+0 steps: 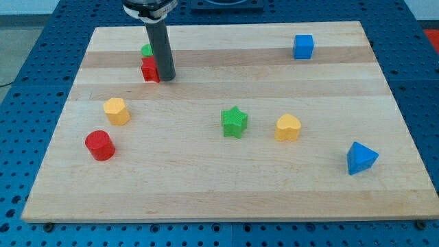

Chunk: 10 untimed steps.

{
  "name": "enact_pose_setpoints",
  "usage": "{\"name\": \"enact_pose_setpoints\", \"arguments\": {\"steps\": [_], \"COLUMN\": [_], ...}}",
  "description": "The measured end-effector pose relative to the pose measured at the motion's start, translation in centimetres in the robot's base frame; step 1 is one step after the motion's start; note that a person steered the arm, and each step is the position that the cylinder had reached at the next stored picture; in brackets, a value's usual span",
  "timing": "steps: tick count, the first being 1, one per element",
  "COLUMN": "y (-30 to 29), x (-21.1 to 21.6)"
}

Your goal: Place yellow hexagon to the bottom of the red star

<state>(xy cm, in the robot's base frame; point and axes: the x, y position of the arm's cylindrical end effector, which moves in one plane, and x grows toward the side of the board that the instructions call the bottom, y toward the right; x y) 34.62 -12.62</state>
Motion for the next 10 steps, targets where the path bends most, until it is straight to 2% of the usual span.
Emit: {"name": "enact_pose_setpoints", "arguments": {"steps": [2,3,4,5,7,10], "y": [0.0,4.5,3.1,-0.4,-1.6,-2.6], "x": [0.0,-3.2,-4.9,-4.8,-4.6,-2.0]}}
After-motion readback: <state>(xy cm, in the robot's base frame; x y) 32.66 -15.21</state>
